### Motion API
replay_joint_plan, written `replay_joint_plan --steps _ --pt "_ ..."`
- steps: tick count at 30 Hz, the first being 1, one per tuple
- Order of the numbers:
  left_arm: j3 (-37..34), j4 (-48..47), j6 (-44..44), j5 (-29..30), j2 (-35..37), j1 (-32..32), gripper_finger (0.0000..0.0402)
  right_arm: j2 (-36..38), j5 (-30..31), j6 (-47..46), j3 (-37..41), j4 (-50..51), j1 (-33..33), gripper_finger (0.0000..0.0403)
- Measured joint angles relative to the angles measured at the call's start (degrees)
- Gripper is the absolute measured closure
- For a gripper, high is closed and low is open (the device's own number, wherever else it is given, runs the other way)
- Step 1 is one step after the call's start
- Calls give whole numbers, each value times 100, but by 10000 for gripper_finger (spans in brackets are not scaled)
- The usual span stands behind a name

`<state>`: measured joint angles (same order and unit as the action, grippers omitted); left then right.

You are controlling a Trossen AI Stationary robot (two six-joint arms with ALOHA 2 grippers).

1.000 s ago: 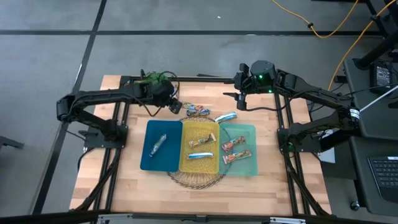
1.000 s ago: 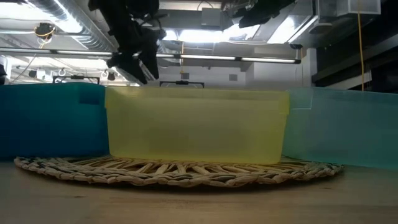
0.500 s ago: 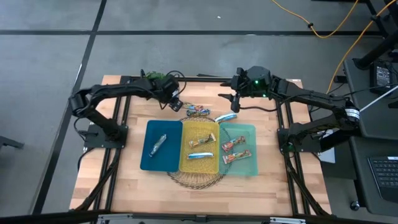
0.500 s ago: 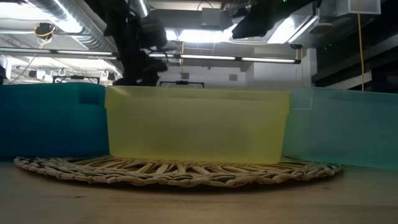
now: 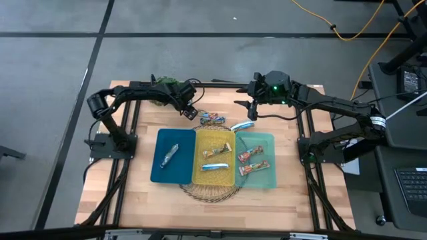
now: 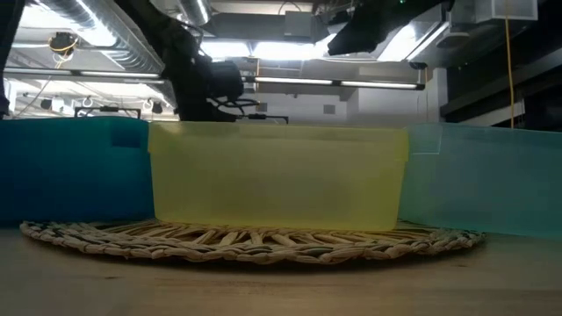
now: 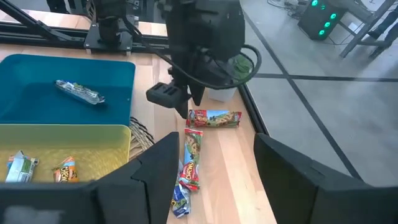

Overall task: Pick and place Granola Bars by type
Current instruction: Put the red granola bar into the green bin

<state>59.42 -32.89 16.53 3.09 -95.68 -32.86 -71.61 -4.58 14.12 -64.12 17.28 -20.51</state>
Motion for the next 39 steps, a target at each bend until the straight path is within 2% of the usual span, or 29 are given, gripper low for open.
replay_joint_plan --steps 6,13,18,23,35,39 --pt "0 147 4 23 -260 -114 153 0 1 8 0 2 1 193" --pt "0 300 -36 147 -471 -251 153 2 0 154 0 -10 -1 193" --pt "0 285 -32 -149 -602 -291 168 2 0 156 0 -22 -1 193" --pt "0 297 -28 -247 -639 -243 210 2 0 156 0 -24 -1 193" --pt "0 405 76 -312 -639 -243 365 2 -2 158 0 -17 -1 193" --pt "0 405 97 -312 -639 -236 390 2 -2 156 0 50 -1 193"
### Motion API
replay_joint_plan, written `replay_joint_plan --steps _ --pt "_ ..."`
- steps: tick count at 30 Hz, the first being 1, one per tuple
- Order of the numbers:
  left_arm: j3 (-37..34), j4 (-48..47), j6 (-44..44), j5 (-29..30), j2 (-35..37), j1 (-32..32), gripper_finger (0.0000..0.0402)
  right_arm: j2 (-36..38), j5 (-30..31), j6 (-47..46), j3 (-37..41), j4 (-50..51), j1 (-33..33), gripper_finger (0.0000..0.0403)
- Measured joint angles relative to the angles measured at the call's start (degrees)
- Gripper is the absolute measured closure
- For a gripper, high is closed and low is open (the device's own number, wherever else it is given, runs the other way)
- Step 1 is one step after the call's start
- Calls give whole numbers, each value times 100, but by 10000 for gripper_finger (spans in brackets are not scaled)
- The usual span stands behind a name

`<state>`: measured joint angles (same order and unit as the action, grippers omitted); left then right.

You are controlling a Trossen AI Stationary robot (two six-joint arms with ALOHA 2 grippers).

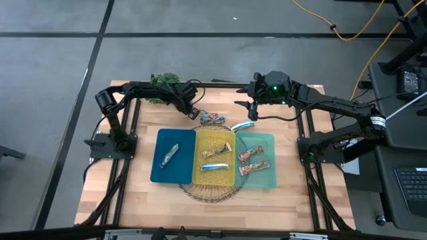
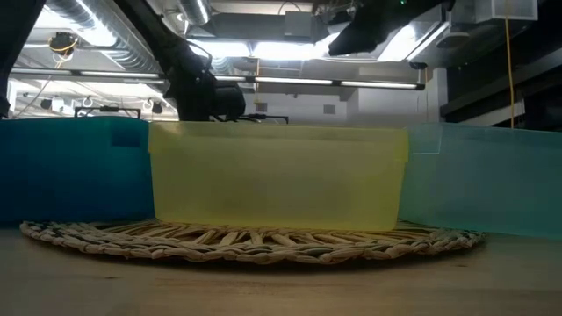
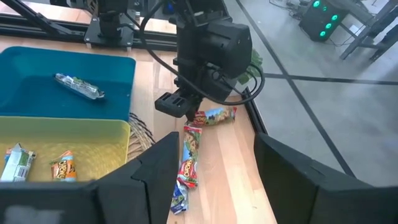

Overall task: Pick and place Granola Bars by type
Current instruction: Put the red granola bar into the green bin

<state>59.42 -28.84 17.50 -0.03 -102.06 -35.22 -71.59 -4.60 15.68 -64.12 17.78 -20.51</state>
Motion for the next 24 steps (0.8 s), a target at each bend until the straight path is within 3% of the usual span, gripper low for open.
replay_joint_plan --steps 17,24 --pt "534 -185 140 248 914 296 389 2 -2 126 0 132 0 193" --pt "972 -674 139 267 1396 538 393 2 -2 131 0 132 0 193"
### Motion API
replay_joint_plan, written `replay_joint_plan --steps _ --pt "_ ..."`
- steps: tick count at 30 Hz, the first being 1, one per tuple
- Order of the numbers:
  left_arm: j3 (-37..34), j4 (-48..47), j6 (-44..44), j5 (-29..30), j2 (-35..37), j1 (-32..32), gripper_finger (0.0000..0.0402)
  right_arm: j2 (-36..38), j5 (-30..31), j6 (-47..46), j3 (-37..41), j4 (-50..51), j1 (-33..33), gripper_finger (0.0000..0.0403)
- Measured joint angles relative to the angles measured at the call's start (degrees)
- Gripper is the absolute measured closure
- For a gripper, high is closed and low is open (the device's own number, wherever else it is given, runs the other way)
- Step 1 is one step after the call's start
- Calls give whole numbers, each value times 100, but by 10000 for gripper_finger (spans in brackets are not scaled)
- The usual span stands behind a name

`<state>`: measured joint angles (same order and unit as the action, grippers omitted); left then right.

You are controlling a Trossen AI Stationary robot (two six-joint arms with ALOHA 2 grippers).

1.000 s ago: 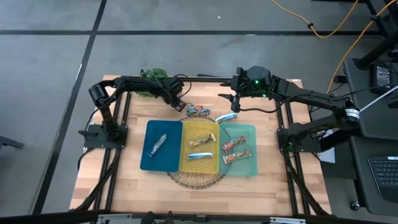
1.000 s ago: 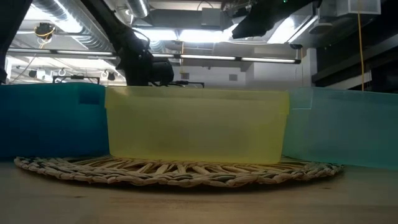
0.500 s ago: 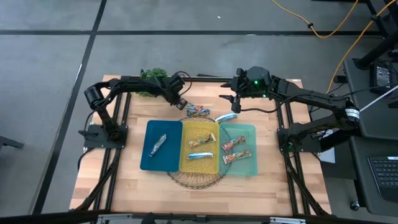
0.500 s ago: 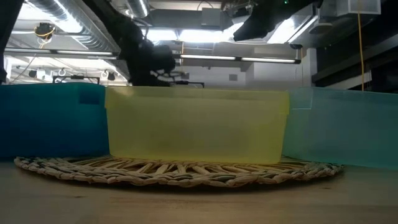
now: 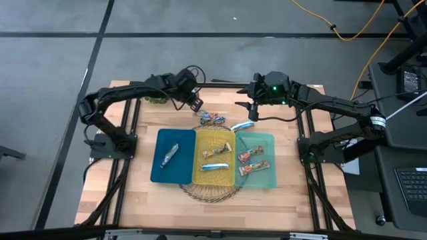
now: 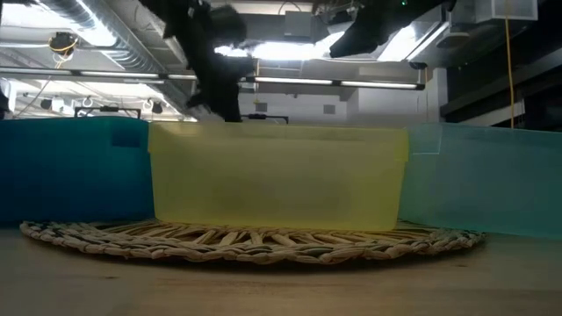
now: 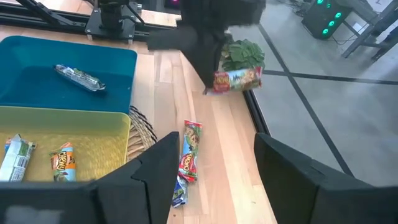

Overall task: Pick and place Granola Bars by type
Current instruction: Put the red granola bar into the green bin

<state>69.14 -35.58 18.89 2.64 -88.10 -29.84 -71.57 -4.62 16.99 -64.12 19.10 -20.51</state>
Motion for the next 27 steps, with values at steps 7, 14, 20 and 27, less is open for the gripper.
replay_joint_plan --steps 7,14,20,27 --pt "414 -335 29 47 378 493 392 0 1 0 0 2 0 193" --pt "748 -325 46 96 582 1153 393 0 4 -23 2 2 1 193" --pt "1011 -306 48 96 589 1832 394 0 4 -28 0 2 1 193" --pt "1032 -311 394 502 590 2531 394 0 -489 -137 0 -9 0 193"
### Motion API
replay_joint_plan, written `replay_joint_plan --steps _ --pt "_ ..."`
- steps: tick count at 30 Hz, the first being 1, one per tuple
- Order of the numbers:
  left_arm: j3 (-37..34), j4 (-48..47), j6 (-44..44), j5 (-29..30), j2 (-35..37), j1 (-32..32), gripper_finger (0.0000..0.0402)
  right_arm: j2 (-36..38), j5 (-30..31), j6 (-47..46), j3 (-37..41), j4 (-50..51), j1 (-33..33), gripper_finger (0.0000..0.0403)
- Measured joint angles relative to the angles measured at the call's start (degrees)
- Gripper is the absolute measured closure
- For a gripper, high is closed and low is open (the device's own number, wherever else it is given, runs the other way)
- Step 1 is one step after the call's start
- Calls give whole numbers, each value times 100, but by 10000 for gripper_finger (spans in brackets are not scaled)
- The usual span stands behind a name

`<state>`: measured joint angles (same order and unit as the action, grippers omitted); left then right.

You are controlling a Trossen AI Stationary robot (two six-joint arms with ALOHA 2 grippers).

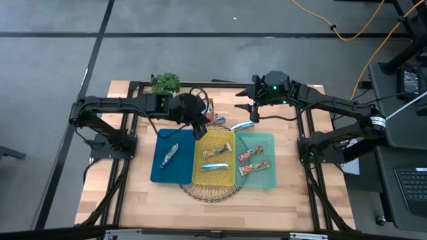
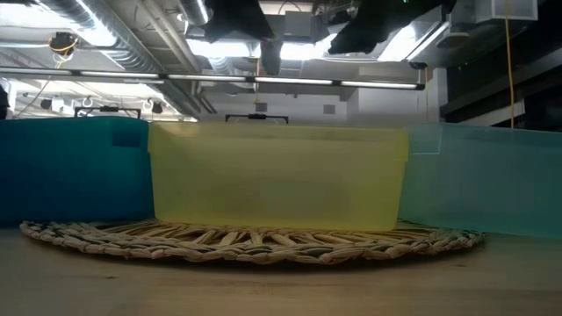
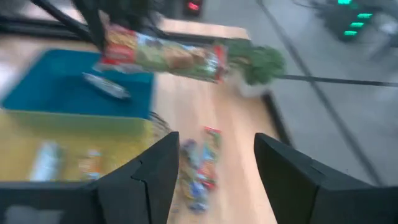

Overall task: Pick and place Granola Bars by type
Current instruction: Put the red granola bar into the green bin

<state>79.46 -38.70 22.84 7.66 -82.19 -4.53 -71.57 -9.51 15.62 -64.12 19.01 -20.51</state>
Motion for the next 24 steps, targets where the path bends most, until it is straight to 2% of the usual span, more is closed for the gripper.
replay_joint_plan --steps 6,12,17,21,24 --pt "0 -7 -156 682 -2 399 394 -148 -1285 -852 4 -682 4 193" --pt "0 -58 -547 1331 -2 530 394 -400 -1781 -1396 4 -1348 -9 185" --pt "0 -172 -759 1532 -2 530 394 -729 -2141 -1930 4 -1921 -38 131" --pt "0 -276 -781 1658 0 533 394 -1052 -2151 -2155 4 -2316 -39 81" --pt "0 -286 -871 1812 -2 601 394 -1270 -2119 -2340 4 -2688 -47 62"
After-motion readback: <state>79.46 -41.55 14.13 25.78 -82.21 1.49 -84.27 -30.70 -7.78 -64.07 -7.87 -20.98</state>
